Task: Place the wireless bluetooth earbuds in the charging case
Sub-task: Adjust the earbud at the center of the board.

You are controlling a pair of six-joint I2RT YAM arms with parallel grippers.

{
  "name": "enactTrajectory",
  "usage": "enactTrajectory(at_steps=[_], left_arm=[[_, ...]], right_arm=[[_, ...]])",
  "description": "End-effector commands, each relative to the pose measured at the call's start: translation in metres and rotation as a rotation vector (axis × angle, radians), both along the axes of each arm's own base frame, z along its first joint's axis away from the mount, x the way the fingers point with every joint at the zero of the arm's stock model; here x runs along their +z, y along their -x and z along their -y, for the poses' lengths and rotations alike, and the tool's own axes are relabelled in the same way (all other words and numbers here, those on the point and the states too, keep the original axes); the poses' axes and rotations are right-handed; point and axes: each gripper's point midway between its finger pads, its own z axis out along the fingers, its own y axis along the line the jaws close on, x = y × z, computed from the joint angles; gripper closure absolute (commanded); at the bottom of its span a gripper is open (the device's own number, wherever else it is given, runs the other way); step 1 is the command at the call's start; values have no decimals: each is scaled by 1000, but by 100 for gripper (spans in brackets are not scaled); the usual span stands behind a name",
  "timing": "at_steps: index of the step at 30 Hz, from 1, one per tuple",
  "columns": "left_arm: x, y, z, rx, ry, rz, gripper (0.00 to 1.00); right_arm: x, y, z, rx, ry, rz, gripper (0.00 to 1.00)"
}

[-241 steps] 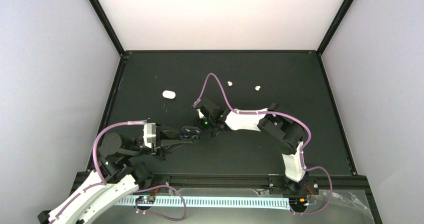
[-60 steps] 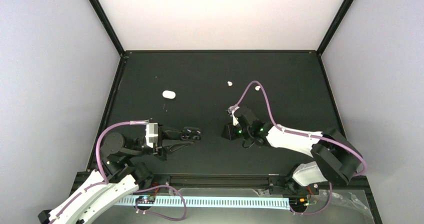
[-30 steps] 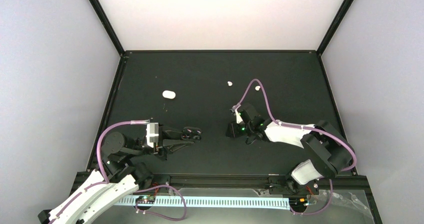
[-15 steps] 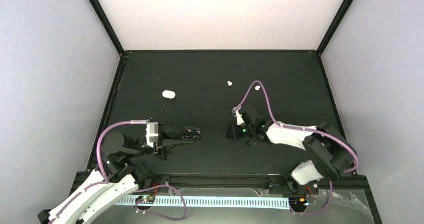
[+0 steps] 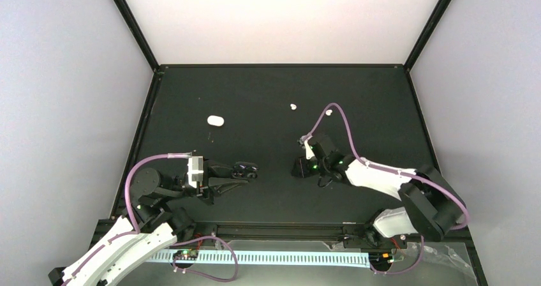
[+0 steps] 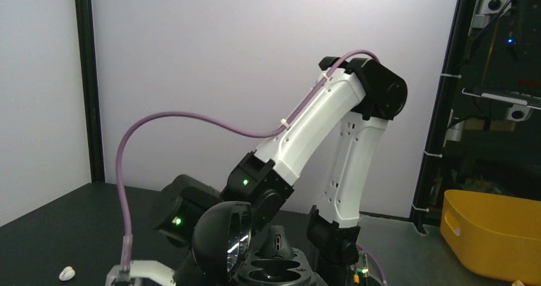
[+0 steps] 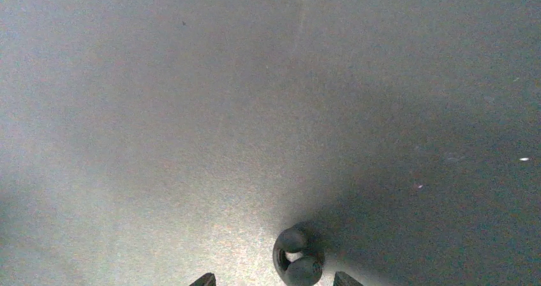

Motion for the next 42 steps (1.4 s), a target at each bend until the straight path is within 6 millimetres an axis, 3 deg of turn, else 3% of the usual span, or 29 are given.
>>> enactTrajectory(at_steps=[1,8,18,33,42], left_arm=[[4,2,0,-5,10,12,98],[5,2,-1,-4,12,12,98],[4,1,-1,-2,9,9,98],[3,1,0,-1,10,6,98],[2,0,0,0,8,2,99]], right_arm=[[31,-11,4,-33,-3,84,52],[48,-10,-15,78,-23,86,53],[18,0,-24,149,23,-16,56],[7,0,-31,159,26,-44,58],[-4,-4,-22,126,77,-42,58]])
